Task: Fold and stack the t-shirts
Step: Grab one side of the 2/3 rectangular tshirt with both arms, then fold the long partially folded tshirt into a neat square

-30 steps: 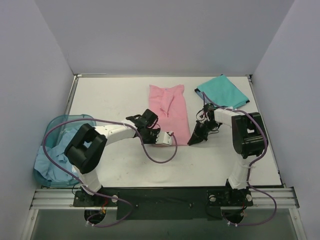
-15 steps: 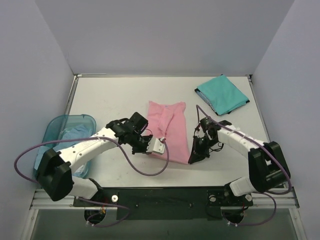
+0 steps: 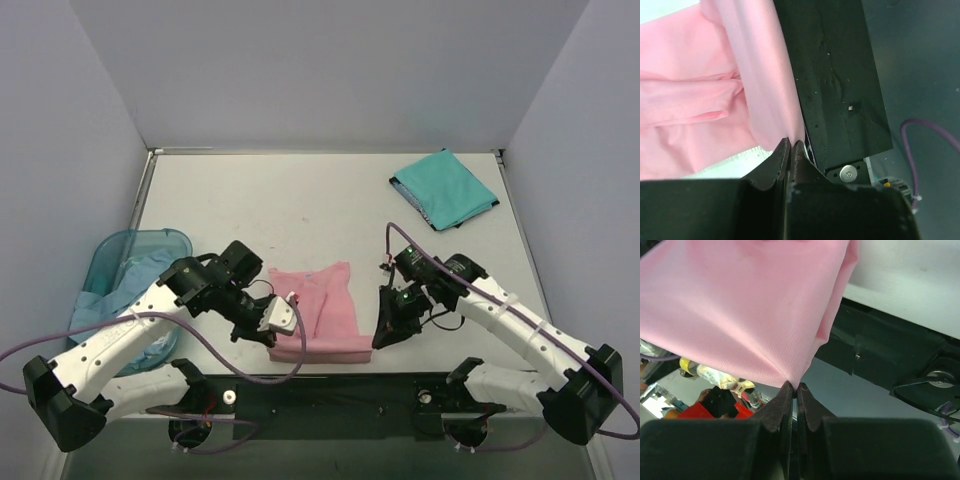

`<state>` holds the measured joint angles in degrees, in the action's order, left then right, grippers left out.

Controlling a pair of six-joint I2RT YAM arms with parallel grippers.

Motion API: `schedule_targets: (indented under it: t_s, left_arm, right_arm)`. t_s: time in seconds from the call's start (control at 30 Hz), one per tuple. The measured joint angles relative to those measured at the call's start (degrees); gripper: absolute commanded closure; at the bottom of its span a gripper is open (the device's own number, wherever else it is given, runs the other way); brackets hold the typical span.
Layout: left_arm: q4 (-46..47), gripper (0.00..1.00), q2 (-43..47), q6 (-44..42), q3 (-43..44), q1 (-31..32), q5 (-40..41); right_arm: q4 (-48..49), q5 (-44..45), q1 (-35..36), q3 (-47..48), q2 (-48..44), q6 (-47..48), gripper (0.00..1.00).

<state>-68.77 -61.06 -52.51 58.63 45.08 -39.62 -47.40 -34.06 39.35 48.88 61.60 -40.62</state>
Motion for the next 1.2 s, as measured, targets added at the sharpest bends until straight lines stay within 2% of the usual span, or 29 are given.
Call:
schedule_targets:
  t_s: [0.1, 0.27, 0.4, 0.6, 0.8, 0.97, 1.2]
  left_arm:
    - [1.1, 1.00, 0.5, 3.4, 0.0, -3.6, -0.4]
    - [6.6, 1.00, -0.8, 9.1, -0.2, -14.3, -0.7]
    - [12.5, 1.00, -2.6, 12.9, -1.5, -19.5, 0.5]
    - [21.4, 1.00, -7.0, 17.7, -3.4, -22.7, 1.5]
    - [28.7, 1.00, -16.5, 23.0, -2.9, -26.0, 5.0]
    - [29.7, 1.00, -23.9, 27.1, 1.0, -26.1, 6.9]
    - [33.0, 1.00, -28.3, 31.3, 3.3, -26.1, 9.5]
  right_arm:
    - [-0.9, 0.6, -1.3, 4.3, 4.8, 0.8, 1.00]
    - [0.9, 1.3, -5.3, 14.0, 19.9, 4.3, 1.00]
    - [2.4, 1.1, -8.0, 21.0, 29.9, 6.6, 1.00]
    - [3.7, 1.2, -10.8, 30.7, 40.4, 8.2, 1.00]
    - [5.0, 1.4, -12.0, 34.3, 47.8, 8.3, 1.00]
    - [6.5, 2.3, -12.4, 37.0, 51.6, 6.8, 1.00]
    - [10.1, 4.5, -13.2, 39.3, 53.6, 3.6, 1.00]
